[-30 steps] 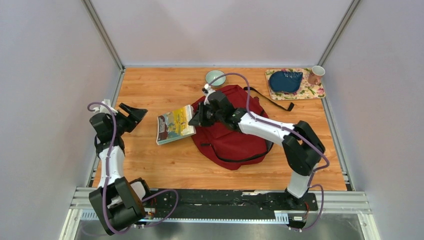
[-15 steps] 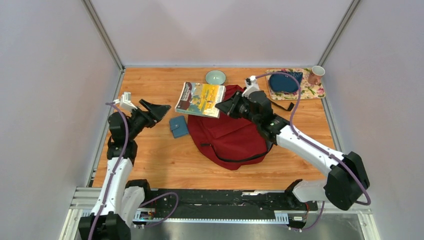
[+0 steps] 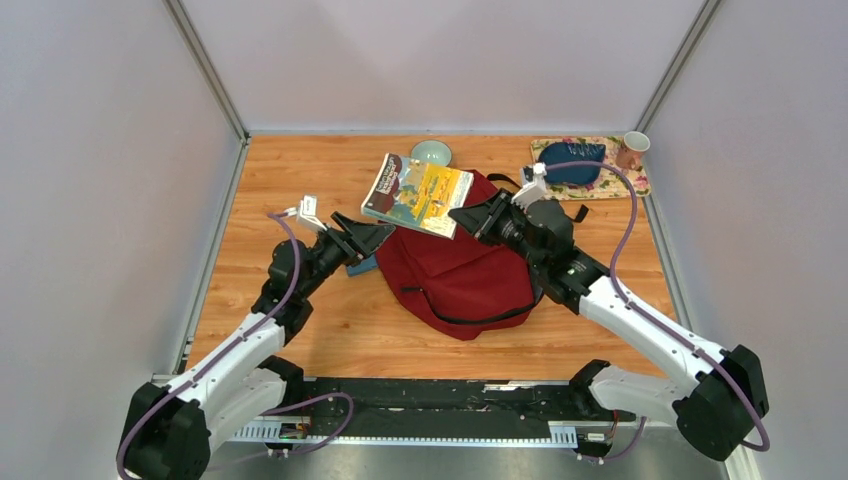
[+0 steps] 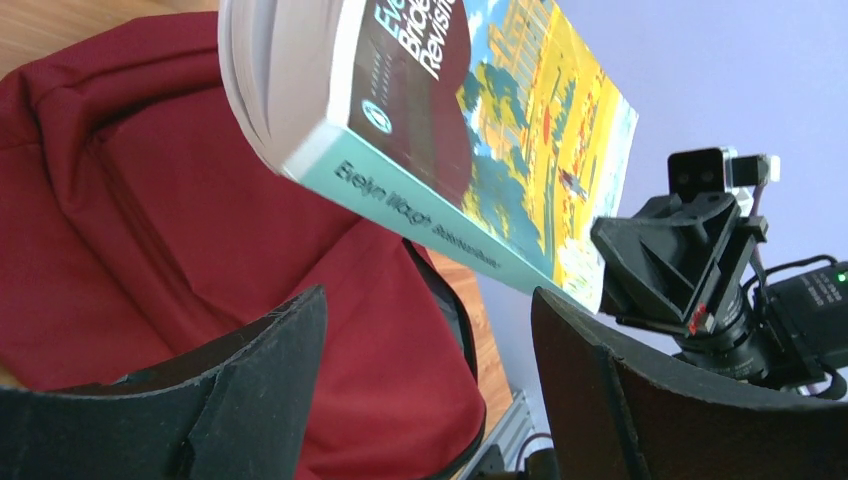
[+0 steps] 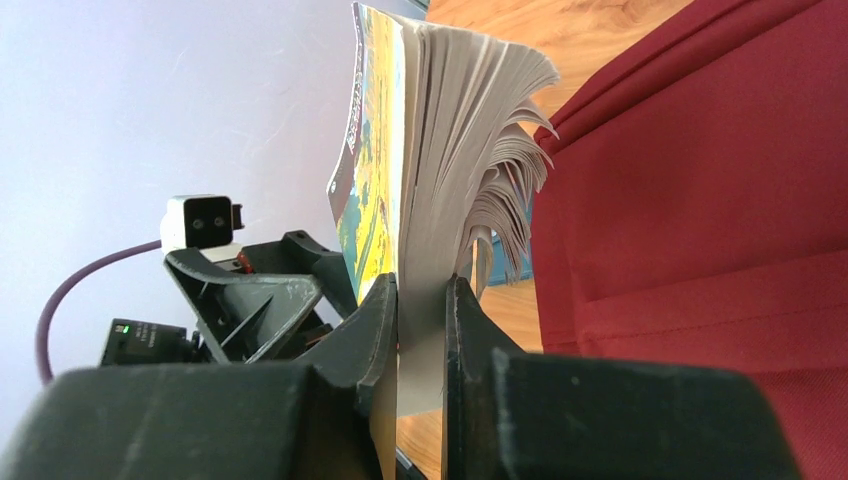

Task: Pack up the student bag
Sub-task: Pick up the book from the center of the board.

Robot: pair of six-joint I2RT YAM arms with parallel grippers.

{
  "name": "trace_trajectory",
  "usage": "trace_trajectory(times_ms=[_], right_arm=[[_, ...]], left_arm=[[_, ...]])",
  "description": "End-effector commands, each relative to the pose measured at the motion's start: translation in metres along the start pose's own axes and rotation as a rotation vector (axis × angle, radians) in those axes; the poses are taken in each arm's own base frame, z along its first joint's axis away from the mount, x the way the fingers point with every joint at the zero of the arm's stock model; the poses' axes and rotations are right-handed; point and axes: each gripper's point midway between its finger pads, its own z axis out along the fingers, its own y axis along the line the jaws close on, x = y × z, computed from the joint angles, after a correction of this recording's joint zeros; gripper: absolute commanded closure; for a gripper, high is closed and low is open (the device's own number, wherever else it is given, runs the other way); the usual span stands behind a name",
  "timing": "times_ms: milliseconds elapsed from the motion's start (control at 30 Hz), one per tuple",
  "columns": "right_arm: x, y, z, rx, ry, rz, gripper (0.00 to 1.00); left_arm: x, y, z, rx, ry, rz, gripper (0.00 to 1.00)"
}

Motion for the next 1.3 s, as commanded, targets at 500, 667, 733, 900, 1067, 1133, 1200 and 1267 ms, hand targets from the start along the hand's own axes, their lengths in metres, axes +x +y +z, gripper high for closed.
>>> trace_trajectory(times_ms=[500,667,733,900,1067,1133,1200,1267], right_arm=[[0.010,0.056,-0.052,-0.324,0.045,0.136,1.00],[0.012,0.061,-0.057,-0.350,0.063,0.143,1.00],[0.021,0.064,-0.056,-0.364,0.117,0.136,1.00],[0.039,0.048,-0.050,-0.312,0.187,0.140,1.00],[0.037,0.022,-0.055,-0.196,0.135,0.125,0.54],[0.034,0.017,-0.061,-0.178,0.109,0.111,0.36],[0.031,0.010,-0.067,-0.145,0.083,0.109,0.29],[0.035,0.000,-0.070,-0.125,0.074,0.117,0.27]], left_arm=[[-0.020,-0.036,0.018,0.174,-0.128,-0.018,0.18],[-0.017,-0.039,0.020,0.191,-0.113,-0.018,0.18],[-0.017,-0.041,0.020,0.198,-0.112,-0.015,0.29],[-0.015,-0.040,0.019,0.199,-0.111,-0.013,1.00],[-0.017,-0.035,0.014,0.180,-0.133,0.006,1.00],[-0.020,-0.035,0.011,0.173,-0.153,0.011,1.00],[-0.022,-0.035,0.008,0.172,-0.167,0.018,1.00],[-0.024,-0.039,0.007,0.183,-0.172,0.030,1.00]])
